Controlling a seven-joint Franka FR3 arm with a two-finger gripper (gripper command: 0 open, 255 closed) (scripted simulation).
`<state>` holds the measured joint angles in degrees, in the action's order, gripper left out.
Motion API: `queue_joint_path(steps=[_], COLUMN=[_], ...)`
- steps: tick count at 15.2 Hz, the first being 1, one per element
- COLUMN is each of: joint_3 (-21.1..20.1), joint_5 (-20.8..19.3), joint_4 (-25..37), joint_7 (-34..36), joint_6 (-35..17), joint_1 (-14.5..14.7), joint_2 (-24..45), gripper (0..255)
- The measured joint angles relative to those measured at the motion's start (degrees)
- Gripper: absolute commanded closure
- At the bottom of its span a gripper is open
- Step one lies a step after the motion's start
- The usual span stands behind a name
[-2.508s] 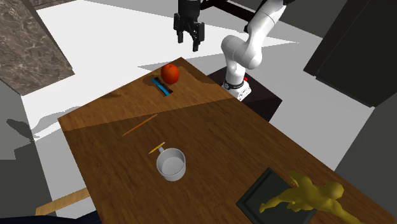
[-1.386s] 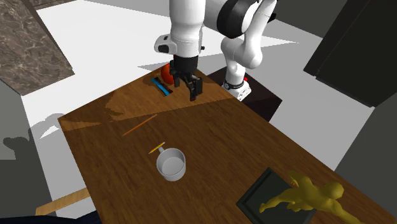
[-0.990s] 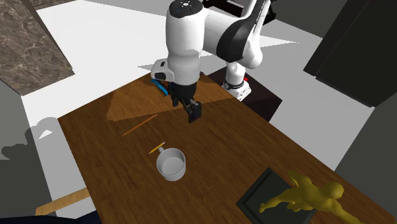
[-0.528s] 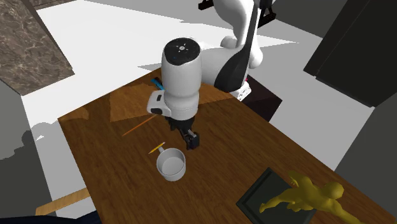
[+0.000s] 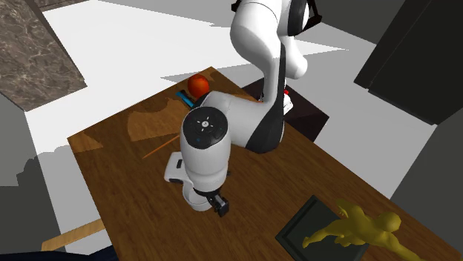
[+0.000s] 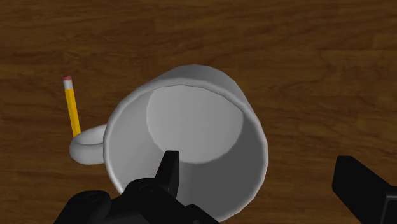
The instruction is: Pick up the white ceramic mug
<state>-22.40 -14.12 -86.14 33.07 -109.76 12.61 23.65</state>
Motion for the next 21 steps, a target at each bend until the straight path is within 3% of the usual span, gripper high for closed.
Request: queue_joint_path(steps=[7, 8, 21], joint_3=[0.5, 0.5, 0.4], joint_5=[-1.2, -1.3, -1.1], joint_4=[-1.7, -1.9, -1.1], joint_7=[1.1, 1.2, 1.0], joint_6=[-3.8, -4.1, -3.0], joint_1=[0.5, 0.5, 0.5], joint_2=[2.4, 2.6, 2.3], gripper=[0, 255, 255])
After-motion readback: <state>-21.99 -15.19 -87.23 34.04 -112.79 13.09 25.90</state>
